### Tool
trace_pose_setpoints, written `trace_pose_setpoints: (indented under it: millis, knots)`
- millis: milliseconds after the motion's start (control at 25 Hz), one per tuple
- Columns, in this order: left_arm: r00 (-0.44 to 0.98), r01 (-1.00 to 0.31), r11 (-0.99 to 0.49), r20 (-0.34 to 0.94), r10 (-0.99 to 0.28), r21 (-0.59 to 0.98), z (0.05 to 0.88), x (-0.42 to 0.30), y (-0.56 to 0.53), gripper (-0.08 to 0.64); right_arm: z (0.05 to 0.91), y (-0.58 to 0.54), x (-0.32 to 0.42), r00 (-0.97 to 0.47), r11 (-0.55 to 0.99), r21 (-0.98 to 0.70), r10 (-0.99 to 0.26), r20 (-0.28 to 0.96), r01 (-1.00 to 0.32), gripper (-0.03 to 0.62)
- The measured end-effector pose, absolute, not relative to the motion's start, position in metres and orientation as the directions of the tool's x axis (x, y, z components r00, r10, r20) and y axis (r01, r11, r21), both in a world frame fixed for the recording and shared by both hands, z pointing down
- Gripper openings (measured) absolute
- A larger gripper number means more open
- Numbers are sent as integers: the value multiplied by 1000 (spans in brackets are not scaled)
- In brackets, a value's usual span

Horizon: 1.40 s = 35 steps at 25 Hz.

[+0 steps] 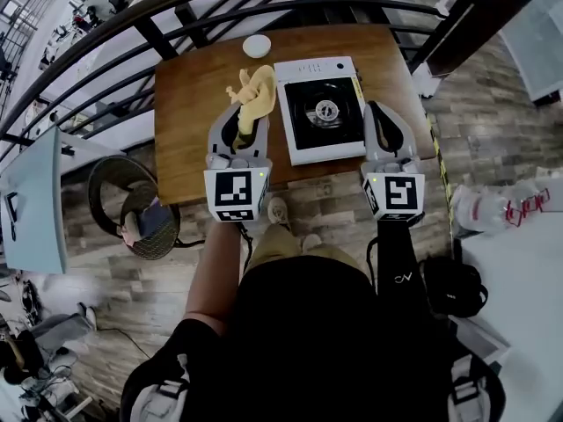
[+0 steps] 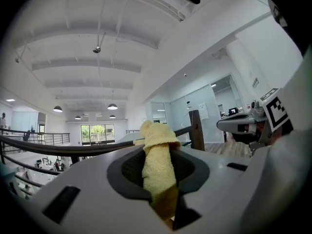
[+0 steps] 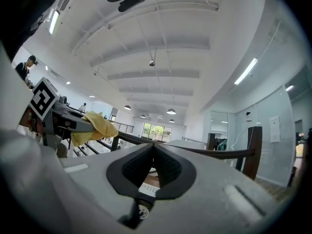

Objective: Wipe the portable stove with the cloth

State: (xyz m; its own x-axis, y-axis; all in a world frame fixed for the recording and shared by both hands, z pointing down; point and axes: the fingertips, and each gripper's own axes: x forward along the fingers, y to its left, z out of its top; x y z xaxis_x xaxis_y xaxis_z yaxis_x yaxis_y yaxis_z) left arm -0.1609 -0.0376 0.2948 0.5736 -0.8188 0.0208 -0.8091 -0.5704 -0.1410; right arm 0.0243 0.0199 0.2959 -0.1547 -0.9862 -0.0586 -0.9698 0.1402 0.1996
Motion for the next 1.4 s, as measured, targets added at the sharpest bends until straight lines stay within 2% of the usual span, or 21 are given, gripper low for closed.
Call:
trace_pose_setpoints:
  millis: [360,800,1160,1400]
  knots:
    - [674,-733,-673,22,-738,-103,302,-135,-152,89,297,-79,28,-76,71,214,-997,-16,-974,3]
    - [772,-634,-773,50,-634,-29,328,-104,-184,89,321,-128,35,-61,68,234,-998,34,-970,3]
    - [786,-616,-787,70,-614,10,333,-53,-209,91,322,-173,69,-147,154,192,-988,50,-969,3]
    - [782,-608,-794,164,-601,-10,362,0,-226,91,335,-201,102,-211,218,158,-976,62,-963,3]
